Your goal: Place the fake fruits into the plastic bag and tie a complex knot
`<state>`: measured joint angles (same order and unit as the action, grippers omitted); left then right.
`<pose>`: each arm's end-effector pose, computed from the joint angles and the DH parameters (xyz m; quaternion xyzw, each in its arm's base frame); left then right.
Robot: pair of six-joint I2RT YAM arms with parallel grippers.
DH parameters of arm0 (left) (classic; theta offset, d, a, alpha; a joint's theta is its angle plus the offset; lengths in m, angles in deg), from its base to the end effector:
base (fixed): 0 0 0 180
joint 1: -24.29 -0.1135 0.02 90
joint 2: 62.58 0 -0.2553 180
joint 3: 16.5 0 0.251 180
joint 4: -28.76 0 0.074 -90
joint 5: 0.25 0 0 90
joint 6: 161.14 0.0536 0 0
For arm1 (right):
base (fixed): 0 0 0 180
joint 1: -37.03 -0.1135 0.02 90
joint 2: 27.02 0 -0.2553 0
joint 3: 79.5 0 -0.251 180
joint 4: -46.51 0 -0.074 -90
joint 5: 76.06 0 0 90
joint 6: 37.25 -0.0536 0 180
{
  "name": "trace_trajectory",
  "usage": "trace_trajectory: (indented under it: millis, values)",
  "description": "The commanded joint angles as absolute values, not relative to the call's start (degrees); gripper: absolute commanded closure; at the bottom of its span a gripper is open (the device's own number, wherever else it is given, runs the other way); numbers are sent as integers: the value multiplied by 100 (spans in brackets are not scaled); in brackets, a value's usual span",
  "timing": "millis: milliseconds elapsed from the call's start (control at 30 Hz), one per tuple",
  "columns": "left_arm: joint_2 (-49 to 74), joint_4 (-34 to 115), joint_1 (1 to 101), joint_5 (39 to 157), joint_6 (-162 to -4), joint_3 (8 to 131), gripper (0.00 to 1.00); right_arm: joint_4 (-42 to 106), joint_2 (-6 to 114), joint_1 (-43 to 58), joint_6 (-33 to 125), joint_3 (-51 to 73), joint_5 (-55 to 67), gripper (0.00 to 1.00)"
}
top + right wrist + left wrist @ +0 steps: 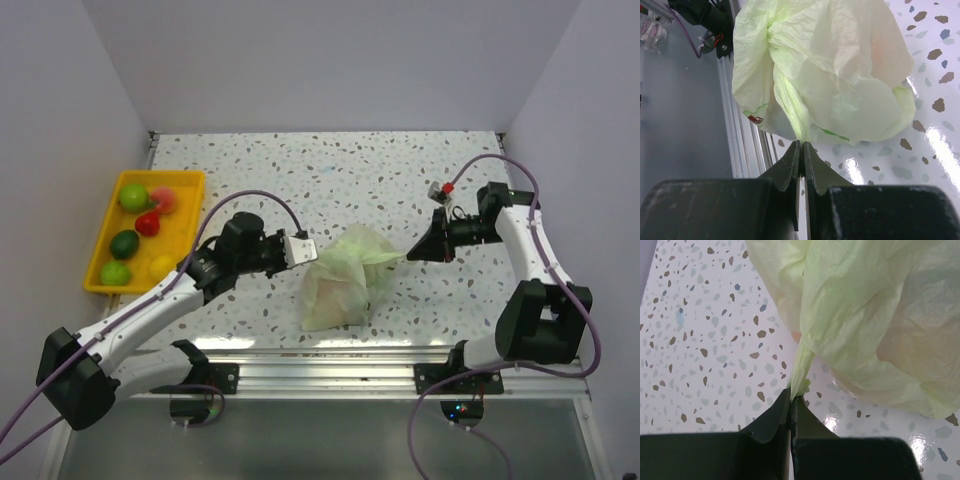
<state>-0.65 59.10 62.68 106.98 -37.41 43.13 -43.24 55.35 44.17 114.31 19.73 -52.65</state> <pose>0.1909 -0.1715 0.2612 0.5687 0.6589 -0.1506 0.4688 0.2391 0.0196 0.2643 -0.3764 0.7463 0.4587 0.3016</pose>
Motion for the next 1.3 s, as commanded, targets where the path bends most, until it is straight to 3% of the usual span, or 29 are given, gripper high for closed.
trace_trajectory:
  millis: [0,667,900,933,967,1033,1100,1200,1233,1267]
  values:
    - [-281,6201,5874,9617,-3397,4084,100,-4844,5648,4862,11946,1706,-4530,100]
    - [96,6104,5320,9906,-2904,3793,100,-4000,5938,5654,12157,2163,-3713,100]
    - [342,6613,5329,11961,-3159,4635,100,-4519,5605,5242,12334,1987,-3906,100]
    - [438,6675,5338,12190,-3255,4750,98,-4440,5517,4998,12254,2013,-3784,100]
    - [491,6702,5381,12201,-3352,4838,91,-4370,5429,4865,12167,2040,-3696,83]
    - [579,6868,5391,12323,-3379,5066,80,-4159,5158,4584,11789,2154,-3599,69]
    - [632,7043,5408,12368,-3292,5181,67,-3922,5016,4451,11517,2163,-3467,48]
    - [650,7359,5425,12438,-3099,5322,47,-3763,4875,4380,11401,2041,-3204,37]
    - [650,7413,5443,12421,-2959,5375,33,-3867,4874,4328,11445,1979,-3133,35]
    - [650,7518,5452,12412,-2870,5419,28,-3938,4874,4310,11584,1891,-3037,33]
